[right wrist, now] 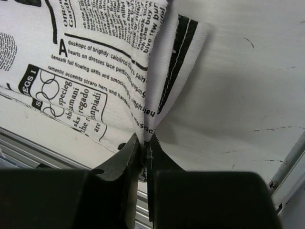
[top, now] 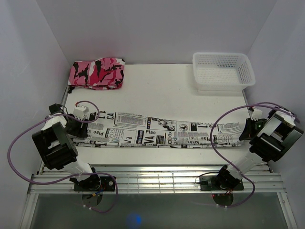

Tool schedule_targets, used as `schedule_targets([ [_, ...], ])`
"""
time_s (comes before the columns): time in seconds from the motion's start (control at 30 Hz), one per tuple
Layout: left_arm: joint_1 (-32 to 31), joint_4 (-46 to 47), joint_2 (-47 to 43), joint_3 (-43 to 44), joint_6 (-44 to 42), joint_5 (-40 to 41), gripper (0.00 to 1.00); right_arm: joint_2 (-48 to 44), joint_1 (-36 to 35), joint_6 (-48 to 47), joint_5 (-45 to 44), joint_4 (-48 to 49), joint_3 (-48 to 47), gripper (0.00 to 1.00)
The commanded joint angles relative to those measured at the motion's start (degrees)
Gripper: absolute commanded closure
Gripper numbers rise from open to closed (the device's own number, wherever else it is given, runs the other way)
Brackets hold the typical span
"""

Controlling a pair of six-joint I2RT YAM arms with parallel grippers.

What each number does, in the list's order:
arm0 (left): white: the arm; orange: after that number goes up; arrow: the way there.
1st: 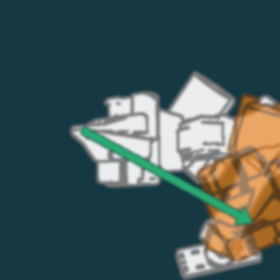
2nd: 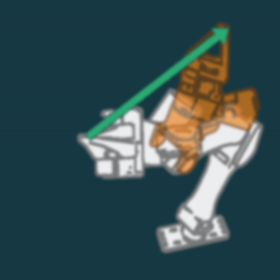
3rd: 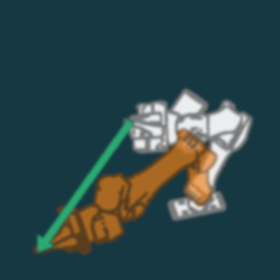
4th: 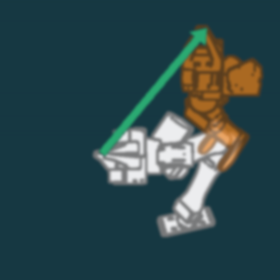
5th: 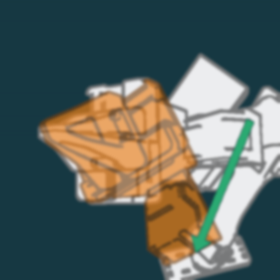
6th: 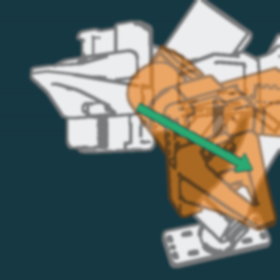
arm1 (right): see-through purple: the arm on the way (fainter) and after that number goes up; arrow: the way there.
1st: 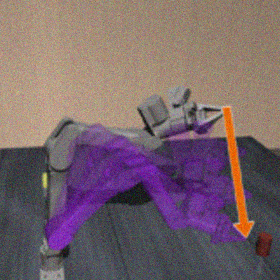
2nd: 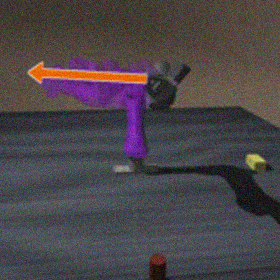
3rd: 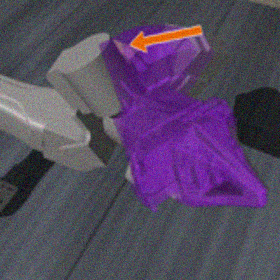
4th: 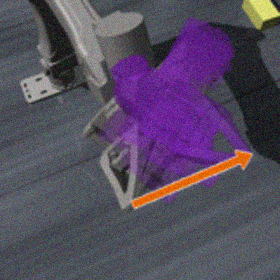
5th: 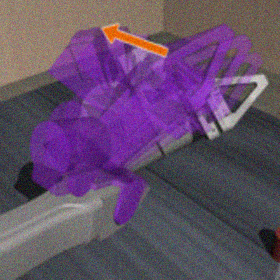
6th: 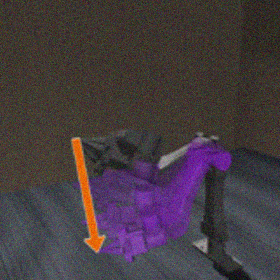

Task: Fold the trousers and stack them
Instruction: Fold the trousers

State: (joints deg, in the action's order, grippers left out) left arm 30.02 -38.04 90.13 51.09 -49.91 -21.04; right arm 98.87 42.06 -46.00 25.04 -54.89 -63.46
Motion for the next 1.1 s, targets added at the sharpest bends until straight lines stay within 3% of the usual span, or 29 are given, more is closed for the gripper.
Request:
schedule_targets([
  [0.0,0.4,-0.5,-0.2,-0.2,-0.1,2.1,0.26,-2.3,2.5,-4.9,-3.7,-1.1,-2.6,0.92],
  [0.33,0.5,-3.5,-1.1,2.3,-0.3,-0.3,0.26,-0.2,3.6,-6.6,-9.0,5.9,3.5,0.92],
  [0.57,0.8,-17.6,-2.9,12.3,1.1,-11.1,0.23,-1.4,4.3,-8.4,-13.2,9.6,1.3,0.92],
  [0.7,0.7,-20.5,-3.8,17.4,3.1,-13.7,0.2,-0.3,4.7,-9.4,-14.6,11.5,1.0,0.91],
  [0.73,0.7,-20.6,-4.3,18.2,3.7,-13.9,0.2,-0.3,4.7,-9.9,-14.5,11.0,0.4,0.73],
  [0.83,1.0,-20.8,-4.3,20.2,6.1,-15.5,0.18,-1.7,4.7,-10.5,-13.0,9.4,-0.3,0.33],
  [0.87,1.0,-21.0,-3.6,21.1,7.0,-16.1,0.17,-2.2,4.5,-10.8,-12.5,8.2,-1.0,0.12],
  [0.9,1.0,-21.3,-2.8,22.3,8.6,-16.9,0.17,-3.6,4.3,-11.0,-10.7,7.4,-1.7,0.04],
  [1.07,0.2,-23.8,5.9,33.0,8.9,-23.9,0.13,-9.7,-0.1,-11.9,-3.3,2.3,-4.3,0.04],
])
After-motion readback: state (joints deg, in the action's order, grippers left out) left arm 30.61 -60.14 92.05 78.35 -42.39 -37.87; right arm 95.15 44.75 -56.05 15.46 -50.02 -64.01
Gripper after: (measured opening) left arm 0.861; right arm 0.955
